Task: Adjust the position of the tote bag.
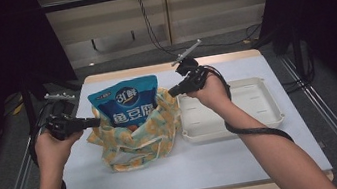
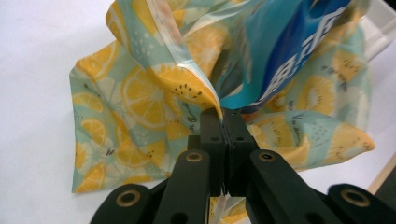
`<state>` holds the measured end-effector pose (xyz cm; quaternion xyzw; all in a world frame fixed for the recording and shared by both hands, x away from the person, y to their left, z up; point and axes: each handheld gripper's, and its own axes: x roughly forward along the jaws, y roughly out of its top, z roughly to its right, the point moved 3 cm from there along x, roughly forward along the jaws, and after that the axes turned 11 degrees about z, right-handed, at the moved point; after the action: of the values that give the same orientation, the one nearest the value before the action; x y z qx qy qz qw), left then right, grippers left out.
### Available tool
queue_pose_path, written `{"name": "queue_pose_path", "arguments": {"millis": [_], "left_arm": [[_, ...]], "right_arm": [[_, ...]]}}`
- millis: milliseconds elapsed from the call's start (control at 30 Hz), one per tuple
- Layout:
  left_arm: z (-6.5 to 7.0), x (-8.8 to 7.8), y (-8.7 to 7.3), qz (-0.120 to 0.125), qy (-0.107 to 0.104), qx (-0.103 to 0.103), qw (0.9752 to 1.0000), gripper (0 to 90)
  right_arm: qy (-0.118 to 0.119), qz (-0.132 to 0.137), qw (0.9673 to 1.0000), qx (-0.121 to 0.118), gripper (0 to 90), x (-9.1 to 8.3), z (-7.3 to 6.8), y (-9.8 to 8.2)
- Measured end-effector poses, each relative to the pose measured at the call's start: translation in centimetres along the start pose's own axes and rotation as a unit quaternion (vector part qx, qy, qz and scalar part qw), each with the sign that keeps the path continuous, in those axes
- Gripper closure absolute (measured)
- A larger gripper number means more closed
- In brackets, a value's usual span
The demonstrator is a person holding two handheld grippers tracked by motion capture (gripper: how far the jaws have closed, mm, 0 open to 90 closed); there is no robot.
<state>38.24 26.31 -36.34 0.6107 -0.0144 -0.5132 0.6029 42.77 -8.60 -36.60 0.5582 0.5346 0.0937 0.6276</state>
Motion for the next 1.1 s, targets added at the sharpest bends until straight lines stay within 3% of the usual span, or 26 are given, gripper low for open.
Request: {"name": "queue_pose_path", "arguments": {"millis": [233,300,367,433,567,700,800,833,967,1100], "left_arm": [[-0.6,0.6,-1.2,-0.003,0.005,-0.014,0.9999,89.0],[-0.6,0.5,-1.3,-0.009,0.009,-0.006,0.9999,89.0],[-0.5,0.6,-1.4,-0.006,0.012,-0.003,0.9999,89.0],[-0.3,0.5,-1.5,-0.004,0.014,0.008,0.9999,89.0],[0.1,0.6,-1.8,-0.001,0.013,0.011,0.9999,88.9],[0.2,0.8,-2.0,0.005,0.016,0.009,0.9998,88.9],[0.1,1.0,-2.1,0.007,0.022,0.007,0.9997,88.9],[0.2,1.1,-2.1,0.011,0.033,0.011,0.9993,88.9],[0.2,1.1,-2.2,0.012,0.034,0.011,0.9993,88.8],[0.0,1.4,-2.3,0.006,0.03,0.012,0.9995,89.0]], "right_arm": [[-0.009,-0.002,0.9999,0.013,90.0,0.8,0.8,-0.4],[0.004,-0.006,0.9998,0.016,90.0,0.8,0.8,-0.5],[-0.002,-0.003,1.0,0.005,75.6,0.5,0.8,-0.5],[-0.01,0.002,0.9999,0.004,73.5,0.0,0.6,-0.5],[-0.01,0.011,0.9999,0.0,59.5,-1.0,-0.1,-0.8],[0.003,0.012,0.9999,-0.003,47.2,-1.5,-0.8,-0.9],[0.001,0.002,1.0,-0.009,39.7,-1.4,-1.1,-1.2],[0.001,0.004,1.0,-0.008,37.9,-1.2,-1.2,-1.3],[-0.002,0.01,1.0,-0.002,37.3,-0.5,-1.2,-1.4],[-0.002,0.013,0.9998,0.014,47.2,0.5,-0.8,-1.3]]}}
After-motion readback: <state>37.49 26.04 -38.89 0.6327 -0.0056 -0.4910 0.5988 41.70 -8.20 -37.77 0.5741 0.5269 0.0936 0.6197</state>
